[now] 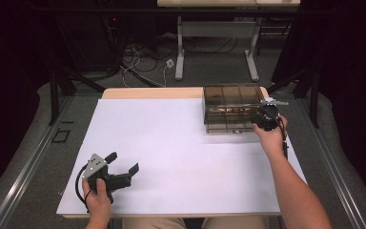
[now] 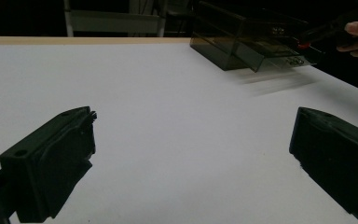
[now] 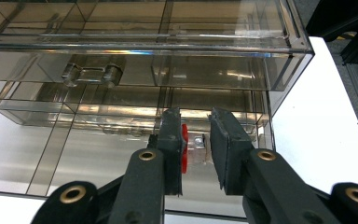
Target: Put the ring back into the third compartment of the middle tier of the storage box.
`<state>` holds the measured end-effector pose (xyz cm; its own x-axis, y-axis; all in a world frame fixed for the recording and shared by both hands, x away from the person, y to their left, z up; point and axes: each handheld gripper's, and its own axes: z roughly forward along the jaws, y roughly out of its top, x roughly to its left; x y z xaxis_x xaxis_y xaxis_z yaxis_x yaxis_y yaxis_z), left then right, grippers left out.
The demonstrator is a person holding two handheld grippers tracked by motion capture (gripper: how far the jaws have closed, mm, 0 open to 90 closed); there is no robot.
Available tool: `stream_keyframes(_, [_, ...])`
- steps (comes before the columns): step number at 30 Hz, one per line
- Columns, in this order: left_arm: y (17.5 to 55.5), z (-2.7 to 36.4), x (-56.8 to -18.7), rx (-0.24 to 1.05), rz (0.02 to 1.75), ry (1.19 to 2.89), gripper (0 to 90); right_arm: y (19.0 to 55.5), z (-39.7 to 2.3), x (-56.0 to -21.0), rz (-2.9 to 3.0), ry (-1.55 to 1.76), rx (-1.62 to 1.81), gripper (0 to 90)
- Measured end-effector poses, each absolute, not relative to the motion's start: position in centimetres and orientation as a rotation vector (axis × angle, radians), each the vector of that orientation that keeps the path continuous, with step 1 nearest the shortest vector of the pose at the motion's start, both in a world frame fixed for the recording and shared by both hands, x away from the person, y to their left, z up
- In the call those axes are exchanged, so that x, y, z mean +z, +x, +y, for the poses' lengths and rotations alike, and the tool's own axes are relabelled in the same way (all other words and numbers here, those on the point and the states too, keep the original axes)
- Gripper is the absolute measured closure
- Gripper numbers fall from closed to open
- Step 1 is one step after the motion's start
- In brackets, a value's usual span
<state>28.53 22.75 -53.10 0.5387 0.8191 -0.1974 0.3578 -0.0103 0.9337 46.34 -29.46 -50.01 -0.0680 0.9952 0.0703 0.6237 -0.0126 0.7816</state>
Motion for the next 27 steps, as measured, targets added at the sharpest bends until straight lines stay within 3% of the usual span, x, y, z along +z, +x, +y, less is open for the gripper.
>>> stream_keyframes(27, [28.5, 22.8, -53.1, 0.492, 1.022, 1.606, 0.2, 47.1, -29.9, -51.1, 1.766, 1.719, 0.871, 73.8])
